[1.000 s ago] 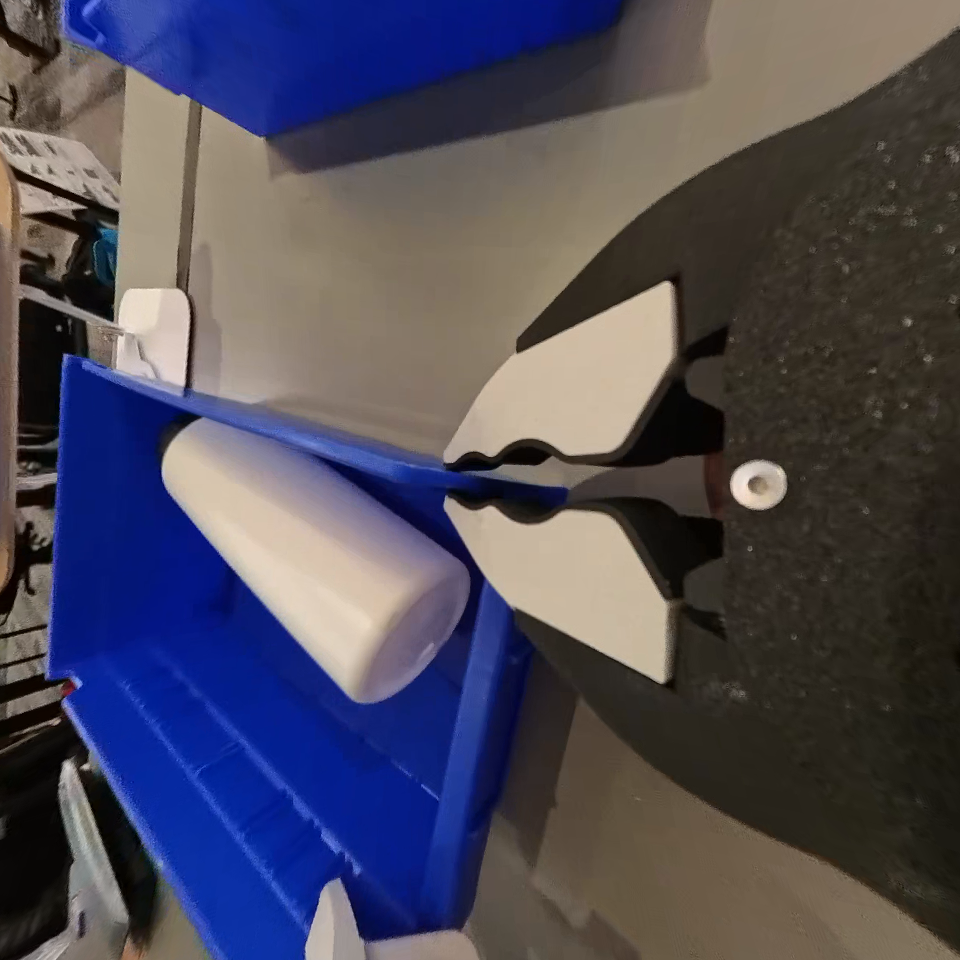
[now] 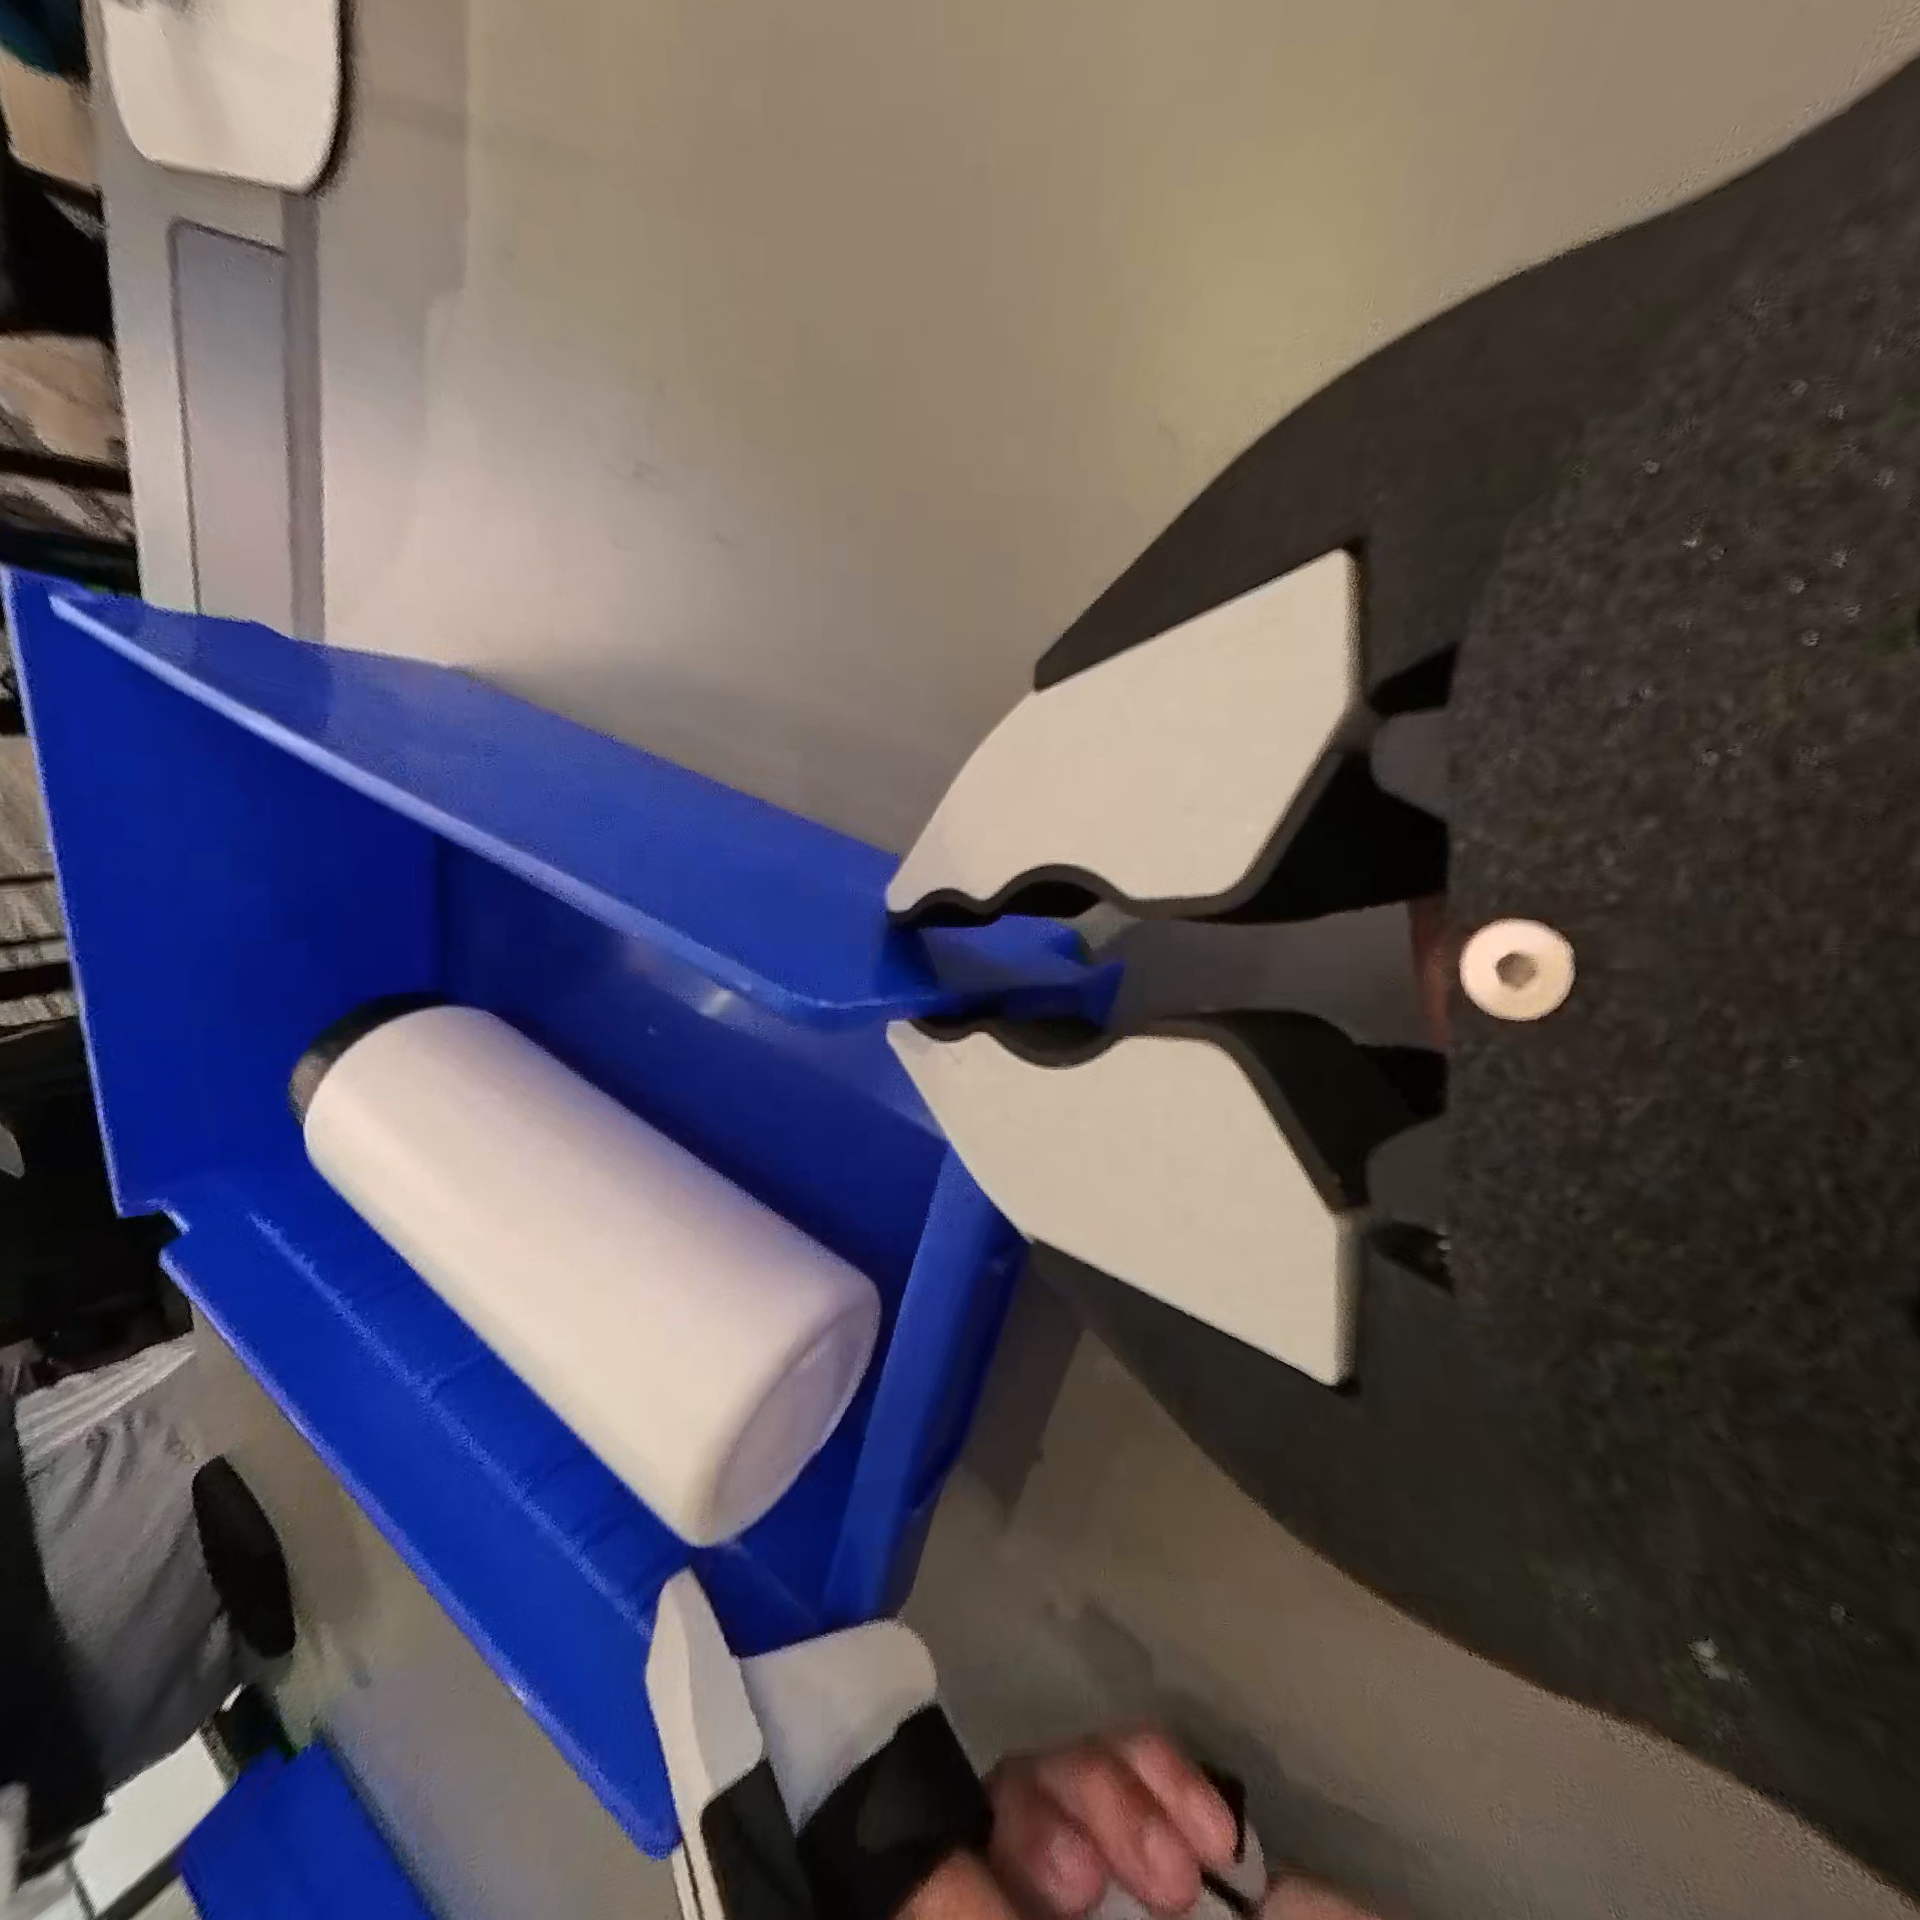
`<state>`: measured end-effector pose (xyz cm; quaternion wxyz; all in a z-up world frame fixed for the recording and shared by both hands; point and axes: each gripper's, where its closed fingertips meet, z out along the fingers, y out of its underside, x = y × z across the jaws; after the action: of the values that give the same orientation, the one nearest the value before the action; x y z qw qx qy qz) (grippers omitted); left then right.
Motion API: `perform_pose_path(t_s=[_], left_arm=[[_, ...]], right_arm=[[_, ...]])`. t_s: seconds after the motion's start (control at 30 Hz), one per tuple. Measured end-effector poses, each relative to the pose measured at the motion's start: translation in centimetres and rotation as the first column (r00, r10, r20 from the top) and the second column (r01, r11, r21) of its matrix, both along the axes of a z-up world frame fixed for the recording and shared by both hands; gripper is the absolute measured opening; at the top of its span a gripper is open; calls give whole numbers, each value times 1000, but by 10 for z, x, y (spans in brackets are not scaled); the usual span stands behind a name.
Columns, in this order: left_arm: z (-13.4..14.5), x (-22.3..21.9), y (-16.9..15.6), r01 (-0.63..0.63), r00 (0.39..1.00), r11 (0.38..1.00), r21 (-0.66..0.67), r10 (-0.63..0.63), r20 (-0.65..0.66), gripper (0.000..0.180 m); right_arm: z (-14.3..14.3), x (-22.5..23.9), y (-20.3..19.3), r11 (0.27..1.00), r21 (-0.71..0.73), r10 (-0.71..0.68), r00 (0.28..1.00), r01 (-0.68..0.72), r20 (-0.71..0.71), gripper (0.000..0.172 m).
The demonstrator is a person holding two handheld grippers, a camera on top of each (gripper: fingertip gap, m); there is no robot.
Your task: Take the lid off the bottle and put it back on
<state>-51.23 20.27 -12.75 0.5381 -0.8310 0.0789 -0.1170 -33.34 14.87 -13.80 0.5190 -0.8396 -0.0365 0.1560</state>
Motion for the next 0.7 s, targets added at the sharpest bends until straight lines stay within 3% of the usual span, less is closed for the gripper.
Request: perform_pose_path(t_s=[0.1,0.17,0.23,0.37,0.4,0.53,0.6,0.7], left_arm=[[0,-10,7,-44,999,999,6,44,-31,5],[-3,-12,9,-27,1000,999,-20,28,7,5],[-8,-15,9,-36,998,998,-53,38,39,8],[2,-34,6,-142,990,989,-31,141,-10,35],[19,-42,3,-187,982,982,33,188,-14,45],[97,-33,-20,-217,976,946,241,204,76,42],[115,-4,-30,-163,983,960,227,137,124,51],[117,74,-53,37,971,985,167,-75,228,56]], right_arm=[[-6,-19,-15,978,-52,204,979,-204,-3,24],[-15,-27,-42,904,-157,406,913,-398,21,31],[-15,-12,-65,861,-212,480,877,-463,32,37],[17,43,-101,844,-85,534,845,-530,37,41],[22,64,-108,844,-45,536,841,-534,73,41],[27,168,-126,899,68,398,873,-432,282,41],[25,216,-135,934,110,297,910,-340,291,41],[18,273,-153,967,152,165,957,-205,239,41]])
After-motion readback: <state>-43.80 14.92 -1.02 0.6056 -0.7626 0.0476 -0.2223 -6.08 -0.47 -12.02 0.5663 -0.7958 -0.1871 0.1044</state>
